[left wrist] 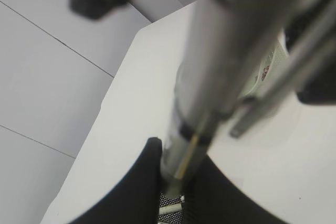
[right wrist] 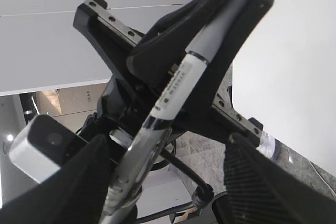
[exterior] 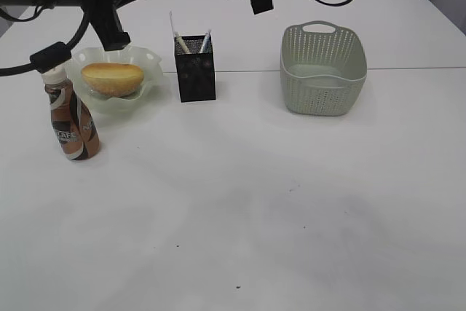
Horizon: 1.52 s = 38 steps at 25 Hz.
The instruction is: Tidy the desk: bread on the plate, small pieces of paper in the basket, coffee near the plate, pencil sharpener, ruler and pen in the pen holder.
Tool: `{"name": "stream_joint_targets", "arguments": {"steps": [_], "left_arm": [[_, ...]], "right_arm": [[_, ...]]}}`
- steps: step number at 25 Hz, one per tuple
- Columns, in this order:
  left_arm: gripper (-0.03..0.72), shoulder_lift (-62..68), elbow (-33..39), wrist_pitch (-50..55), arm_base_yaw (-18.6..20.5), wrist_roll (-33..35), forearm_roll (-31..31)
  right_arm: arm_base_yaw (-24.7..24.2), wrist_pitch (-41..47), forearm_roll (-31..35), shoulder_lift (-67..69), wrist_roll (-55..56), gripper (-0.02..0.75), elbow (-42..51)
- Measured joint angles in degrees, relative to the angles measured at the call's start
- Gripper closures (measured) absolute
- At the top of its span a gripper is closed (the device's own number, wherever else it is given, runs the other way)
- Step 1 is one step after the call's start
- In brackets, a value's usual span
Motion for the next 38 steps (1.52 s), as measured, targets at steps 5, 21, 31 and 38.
{"name": "stream_joint_targets", "arguments": {"steps": [5,21,31,38], "left_arm": [[0.617,0.00,0.00,0.00,0.00,-0.02,0.00],[0.617,-0.45,0.00,0.12,0.00,-0.71,-0.51],[0.621,-0.92,0.00,-0.32,0.11,-2.79,-2.51],[0.621,-1.02,0.00,-0.57,0.11,-3.73,-2.51]], "right_arm": [[0.00,0.00,0.00,0.00,0.27,0.232,0.00],[-0.54,0.24,2.01,0.08,-1.25,0.164,0.10],[-1.86,2.35,1.67,0.66,-3.42,0.164,0.21],[-4.59,2.23,1.77,0.66,-5.01,0.164,0.21]]}}
